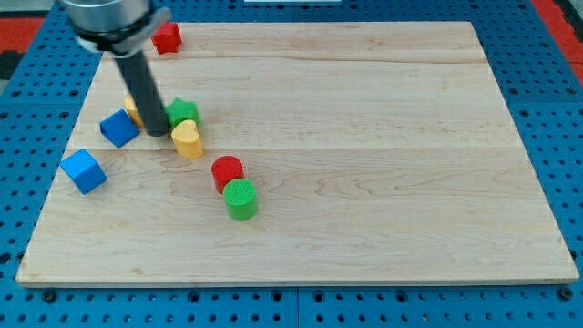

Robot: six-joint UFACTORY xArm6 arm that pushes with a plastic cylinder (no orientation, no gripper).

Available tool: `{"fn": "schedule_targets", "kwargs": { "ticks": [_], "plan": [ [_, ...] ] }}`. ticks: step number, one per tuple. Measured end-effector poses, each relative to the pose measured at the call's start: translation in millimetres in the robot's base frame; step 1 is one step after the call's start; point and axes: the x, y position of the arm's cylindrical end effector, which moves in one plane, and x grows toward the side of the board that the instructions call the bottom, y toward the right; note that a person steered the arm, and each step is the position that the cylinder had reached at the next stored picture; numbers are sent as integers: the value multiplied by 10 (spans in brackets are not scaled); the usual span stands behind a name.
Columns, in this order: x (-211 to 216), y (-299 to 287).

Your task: Keep green star center top

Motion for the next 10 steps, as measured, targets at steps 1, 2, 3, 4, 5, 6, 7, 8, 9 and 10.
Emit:
{"fn": "schedule_targets", "kwargs": {
  "ticks": [1,2,3,4,5,6,7,8,9,10],
  "plan": [
    [0,356],
    [-276,600],
    [-700,312],
    [-812,-19],
    [-898,509],
    [-1185,968],
    [-1346,1146],
    [-971,1238],
    [-1239,1604],
    [-1542,1492]
  ]
}}
